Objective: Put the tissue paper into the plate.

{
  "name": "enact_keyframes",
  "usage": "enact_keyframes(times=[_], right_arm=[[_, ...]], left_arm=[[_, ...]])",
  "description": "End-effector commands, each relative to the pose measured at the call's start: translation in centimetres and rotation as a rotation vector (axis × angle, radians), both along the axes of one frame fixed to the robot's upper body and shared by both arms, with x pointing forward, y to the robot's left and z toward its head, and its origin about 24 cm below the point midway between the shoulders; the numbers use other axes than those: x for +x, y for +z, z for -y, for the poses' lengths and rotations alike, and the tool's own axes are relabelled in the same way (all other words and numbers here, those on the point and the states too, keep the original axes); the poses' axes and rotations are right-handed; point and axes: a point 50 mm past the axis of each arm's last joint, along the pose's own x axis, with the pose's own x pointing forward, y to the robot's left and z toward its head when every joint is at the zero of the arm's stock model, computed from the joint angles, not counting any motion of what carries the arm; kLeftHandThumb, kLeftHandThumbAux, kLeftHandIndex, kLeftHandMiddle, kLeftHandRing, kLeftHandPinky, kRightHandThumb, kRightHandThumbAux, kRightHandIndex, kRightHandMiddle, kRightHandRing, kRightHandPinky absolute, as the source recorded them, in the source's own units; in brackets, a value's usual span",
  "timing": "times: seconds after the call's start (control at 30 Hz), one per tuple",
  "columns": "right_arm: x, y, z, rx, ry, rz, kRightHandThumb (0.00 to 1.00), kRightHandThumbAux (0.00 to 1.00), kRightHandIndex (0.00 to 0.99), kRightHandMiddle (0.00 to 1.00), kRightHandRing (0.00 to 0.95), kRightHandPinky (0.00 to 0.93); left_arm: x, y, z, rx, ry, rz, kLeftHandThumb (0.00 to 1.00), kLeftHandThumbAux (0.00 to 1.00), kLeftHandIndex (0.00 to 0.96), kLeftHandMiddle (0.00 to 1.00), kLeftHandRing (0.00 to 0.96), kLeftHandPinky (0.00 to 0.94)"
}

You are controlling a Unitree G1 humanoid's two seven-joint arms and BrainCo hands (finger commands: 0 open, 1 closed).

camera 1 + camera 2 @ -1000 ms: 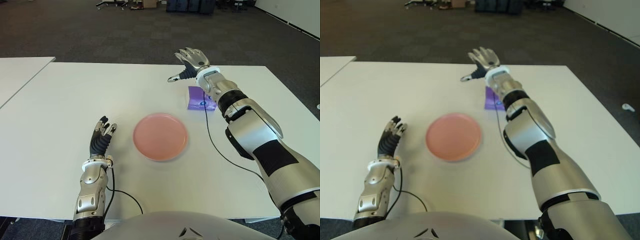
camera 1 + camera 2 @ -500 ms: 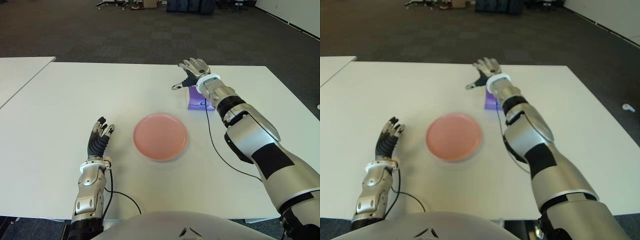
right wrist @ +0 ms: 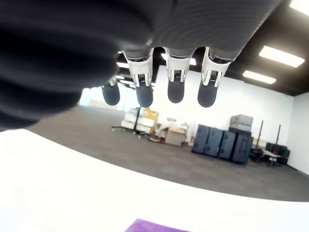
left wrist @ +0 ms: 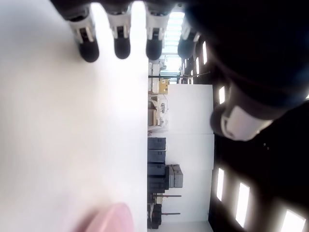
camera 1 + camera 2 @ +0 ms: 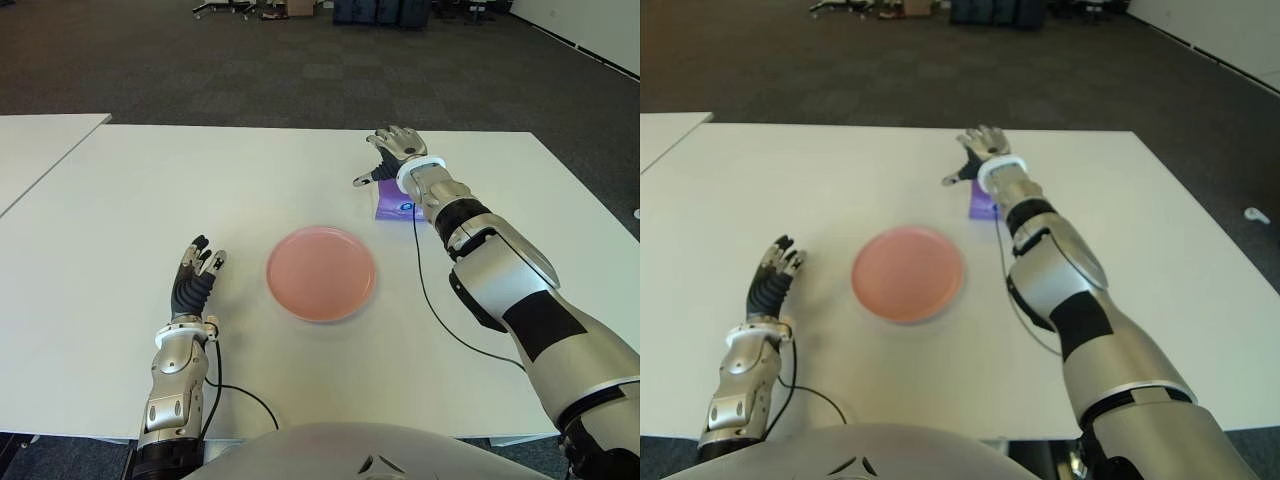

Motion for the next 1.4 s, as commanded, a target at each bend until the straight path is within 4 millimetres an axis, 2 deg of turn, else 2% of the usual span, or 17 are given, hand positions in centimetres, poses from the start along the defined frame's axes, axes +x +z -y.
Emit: enact_keyframes(times=[0.03, 0.63, 1.4], right_arm=[[-0.5, -1.7, 1.2, 0.021, -0.058, -0.058, 0.357, 0.299, 0.0, 0.0, 0.0, 0.0], [-1.4, -4.0, 2.6, 0.109, -0.171, -0.135, 0.341, 0.298, 0.0, 0.0, 0.0, 0.0], [-3.6, -8.5, 2.6, 0.141, -0.199, -0.267, 0.299, 0.352, 0.0, 0.0, 0.0, 0.0]], left_arm=[[-0.4, -0.3, -0.3, 0.004, 0.008, -0.022, 0.02, 0.539, 0.0, 0.0, 0.0, 0.0], [-0.8, -0.2, -0.7, 0.02, 0.015, -0.034, 0.034, 0.518, 0.0, 0.0, 0.0, 0.0], [-1.2, 0.0, -0.7, 0.004, 0.022, -0.032, 0.035, 0.526, 0.0, 0.0, 0.0, 0.0]])
